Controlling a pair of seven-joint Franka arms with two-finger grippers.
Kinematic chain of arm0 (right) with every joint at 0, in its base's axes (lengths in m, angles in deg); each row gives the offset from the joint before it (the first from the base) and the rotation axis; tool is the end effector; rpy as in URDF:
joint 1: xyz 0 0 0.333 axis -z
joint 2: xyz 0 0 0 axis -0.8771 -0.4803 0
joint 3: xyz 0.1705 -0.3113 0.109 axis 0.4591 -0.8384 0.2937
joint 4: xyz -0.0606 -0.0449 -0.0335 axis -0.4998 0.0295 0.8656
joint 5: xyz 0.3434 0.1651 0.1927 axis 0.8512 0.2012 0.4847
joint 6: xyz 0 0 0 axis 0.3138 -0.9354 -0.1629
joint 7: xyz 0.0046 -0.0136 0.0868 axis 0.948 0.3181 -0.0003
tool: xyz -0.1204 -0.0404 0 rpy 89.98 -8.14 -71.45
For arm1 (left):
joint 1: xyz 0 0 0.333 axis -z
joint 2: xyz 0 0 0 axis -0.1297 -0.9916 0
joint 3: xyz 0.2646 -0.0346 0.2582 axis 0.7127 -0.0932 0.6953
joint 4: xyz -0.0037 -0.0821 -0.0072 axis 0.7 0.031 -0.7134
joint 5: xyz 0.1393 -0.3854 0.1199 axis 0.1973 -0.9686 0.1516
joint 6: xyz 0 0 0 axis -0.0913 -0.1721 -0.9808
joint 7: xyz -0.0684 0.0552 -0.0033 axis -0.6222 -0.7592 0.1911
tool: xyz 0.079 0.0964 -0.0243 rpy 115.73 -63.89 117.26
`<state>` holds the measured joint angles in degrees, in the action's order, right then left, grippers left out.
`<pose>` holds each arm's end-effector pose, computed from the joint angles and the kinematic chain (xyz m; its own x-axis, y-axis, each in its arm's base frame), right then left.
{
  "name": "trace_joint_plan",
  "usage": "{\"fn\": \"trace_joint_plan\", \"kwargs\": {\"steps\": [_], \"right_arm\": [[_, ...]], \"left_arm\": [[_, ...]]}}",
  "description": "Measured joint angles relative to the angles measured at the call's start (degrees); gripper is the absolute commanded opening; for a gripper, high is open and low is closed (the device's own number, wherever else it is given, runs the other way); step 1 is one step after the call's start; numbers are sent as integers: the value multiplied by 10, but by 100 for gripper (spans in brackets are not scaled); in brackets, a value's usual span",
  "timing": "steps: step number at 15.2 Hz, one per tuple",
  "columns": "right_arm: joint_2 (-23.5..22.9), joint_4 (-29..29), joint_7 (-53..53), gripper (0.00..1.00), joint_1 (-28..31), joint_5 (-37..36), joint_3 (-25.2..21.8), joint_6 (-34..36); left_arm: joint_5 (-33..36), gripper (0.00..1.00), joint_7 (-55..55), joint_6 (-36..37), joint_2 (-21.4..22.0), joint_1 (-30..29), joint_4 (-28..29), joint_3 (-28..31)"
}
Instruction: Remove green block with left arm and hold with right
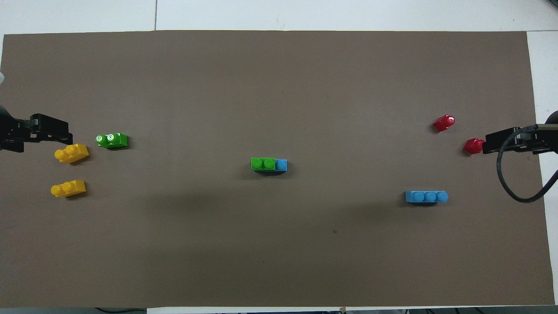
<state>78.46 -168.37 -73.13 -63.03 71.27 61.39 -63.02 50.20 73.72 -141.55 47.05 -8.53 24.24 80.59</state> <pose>0.5540 -0.0181 0.6324 0.9986 -0.0419 -0.0308 -0.0423 -0.9991 -0.0101 0.5817 -0.0155 0.6327 0.9969 0.0698 -0.0365 0.0701 -0.9975 0.0084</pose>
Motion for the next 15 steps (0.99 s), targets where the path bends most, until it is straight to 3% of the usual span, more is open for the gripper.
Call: {"fn": "trace_joint_plan", "kwargs": {"steps": [7,12,15], "right_arm": [[7,0,0,100,1,0,3,0],[11,0,-16,100,1,0,4,-6],[11,-4,-144,98,1,0,5,-6]], "left_arm": [[0,100,16,-1,0,0,-4,0],[-7,100,169,-2,1,22,-3,-15],[-19,100,300,-3,0,51,-2,-16]]}}
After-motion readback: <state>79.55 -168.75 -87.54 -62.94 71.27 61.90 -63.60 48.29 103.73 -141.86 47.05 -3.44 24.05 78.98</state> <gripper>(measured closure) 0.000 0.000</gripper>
